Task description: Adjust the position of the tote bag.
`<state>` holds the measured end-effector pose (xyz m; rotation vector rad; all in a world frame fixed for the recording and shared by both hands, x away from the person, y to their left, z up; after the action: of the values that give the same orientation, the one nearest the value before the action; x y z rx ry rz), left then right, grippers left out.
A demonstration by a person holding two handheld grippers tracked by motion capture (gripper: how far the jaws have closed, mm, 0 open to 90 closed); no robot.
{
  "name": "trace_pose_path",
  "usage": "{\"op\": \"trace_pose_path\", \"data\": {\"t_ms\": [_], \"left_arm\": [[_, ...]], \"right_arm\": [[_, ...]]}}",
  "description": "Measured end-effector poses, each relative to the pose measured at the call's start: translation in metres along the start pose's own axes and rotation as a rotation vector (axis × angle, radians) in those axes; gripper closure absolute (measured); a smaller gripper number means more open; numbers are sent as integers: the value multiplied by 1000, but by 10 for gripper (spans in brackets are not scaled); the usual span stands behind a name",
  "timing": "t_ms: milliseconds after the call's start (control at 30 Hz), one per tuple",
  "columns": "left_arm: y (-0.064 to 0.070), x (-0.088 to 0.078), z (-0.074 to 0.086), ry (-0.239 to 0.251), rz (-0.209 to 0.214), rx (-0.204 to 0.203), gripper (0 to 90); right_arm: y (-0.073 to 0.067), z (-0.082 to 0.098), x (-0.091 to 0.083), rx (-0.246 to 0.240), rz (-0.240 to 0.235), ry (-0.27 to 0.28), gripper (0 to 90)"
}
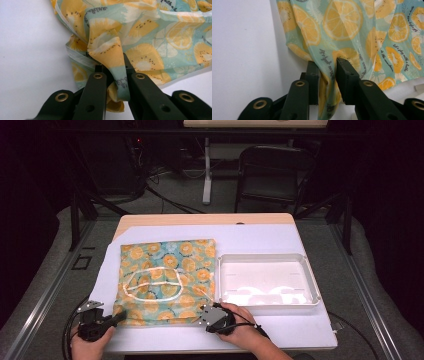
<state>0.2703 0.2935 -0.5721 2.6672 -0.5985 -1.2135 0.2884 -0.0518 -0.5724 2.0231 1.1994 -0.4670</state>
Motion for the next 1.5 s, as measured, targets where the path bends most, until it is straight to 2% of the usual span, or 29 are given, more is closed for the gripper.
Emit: {"op": "trace_pose_path", "data": {"t_ms": [200, 433, 533, 800, 867, 933, 1167, 1367, 1500], "left_arm": [[2, -1, -1, 13, -8, 23, 884], [1, -3, -2, 39, -12, 28, 886], [1, -5, -3, 31, -9, 36, 886], [1, -4, -4, 36, -2, 41, 885], [1, -4, -4, 36, -1, 40, 886], [1, -4, -5, 45, -6, 39, 887], [1, -6, -6, 59, -7, 40, 888], [1, -9, -7, 72, -15, 41, 888], [1, -10, -8, 81, -17, 49, 889]], "right_arm": [[0, 0, 0, 0, 1, 0, 729], [0, -1, -1, -6, -5, 5, 767], [1, -2, -1, 1, 2, 15, 772], [0, -4, 3, 1, 16, 34, 718], [2, -5, 3, -8, 19, 23, 715], [1, -6, 4, 8, 22, 40, 744], [2, -11, 2, 42, -1, 35, 836], [4, -12, 0, 117, -36, 28, 878], [7, -11, -1, 198, -63, 59, 883]]}}
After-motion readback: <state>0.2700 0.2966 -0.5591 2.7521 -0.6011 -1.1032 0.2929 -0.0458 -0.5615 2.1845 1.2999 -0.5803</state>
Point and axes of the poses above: each handheld gripper's, and its own axes: x roughly forward along the jaws, z roughly out of its underside, y roughly to its right, the point moved 3 cm from there along x, roughly forward along the jaws, and after that the axes turned 1 degree about y, right-handed, at the moved point
